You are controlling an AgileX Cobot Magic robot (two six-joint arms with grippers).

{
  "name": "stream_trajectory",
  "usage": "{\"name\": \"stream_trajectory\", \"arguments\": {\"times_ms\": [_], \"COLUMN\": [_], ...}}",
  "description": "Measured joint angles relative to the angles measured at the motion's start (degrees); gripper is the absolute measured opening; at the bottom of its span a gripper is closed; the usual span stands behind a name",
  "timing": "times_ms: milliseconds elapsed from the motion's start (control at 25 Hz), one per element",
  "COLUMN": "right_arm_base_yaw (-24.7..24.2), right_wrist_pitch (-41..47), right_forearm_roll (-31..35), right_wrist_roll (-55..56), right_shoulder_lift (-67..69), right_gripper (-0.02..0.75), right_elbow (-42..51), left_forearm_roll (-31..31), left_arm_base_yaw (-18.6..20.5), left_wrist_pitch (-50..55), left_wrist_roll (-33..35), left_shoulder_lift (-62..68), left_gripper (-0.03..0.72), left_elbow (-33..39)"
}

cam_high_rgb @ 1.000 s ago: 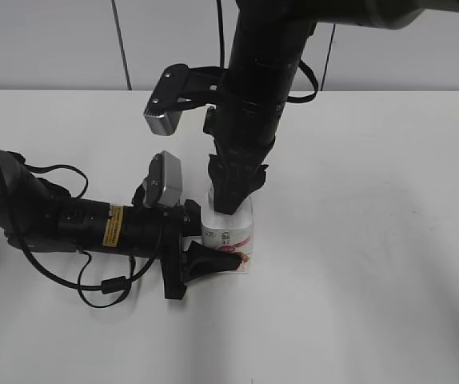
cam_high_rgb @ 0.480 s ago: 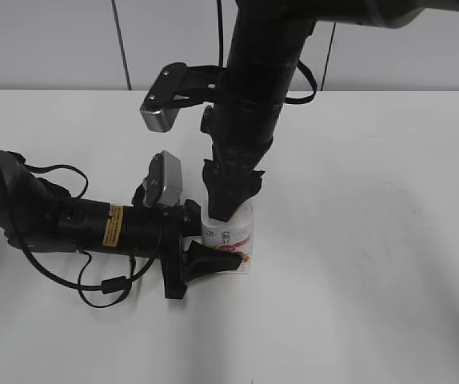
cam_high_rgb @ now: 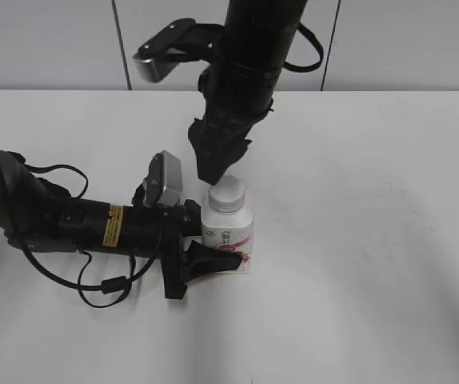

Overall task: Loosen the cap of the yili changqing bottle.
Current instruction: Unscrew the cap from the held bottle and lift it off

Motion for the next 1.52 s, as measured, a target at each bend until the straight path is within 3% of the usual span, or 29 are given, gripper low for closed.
{"name": "stream_trajectory", "arguments": {"times_ms": [440, 600, 1520], "right_arm_base_yaw": [0.0, 0.0, 0.0], "right_wrist_pitch": [0.13, 0.13, 0.18], "right_forearm_roll": [-1.21, -1.07, 1.93], "right_wrist_roll": [41.82, 49.05, 52.57], "right_shoulder_lift": [-0.1, -0.1, -0.16], "right_gripper": [0.579, 0.579, 0.581], "right_elbow": [-0.97, -0.97, 2.76], "left_forearm_roll": [-0.1, -0.1, -0.1], "left_arm_base_yaw": [0.0, 0.0, 0.0], "left_wrist_pitch": [0.0, 0.1, 0.1], "left_wrist_roll": [-0.02, -0.13, -0.25], "left_shoulder_lift": [0.0, -0.05, -0.05], "left_gripper": [0.386, 0.386, 0.386], "left_elbow": [0.0, 0.0, 0.0]}}
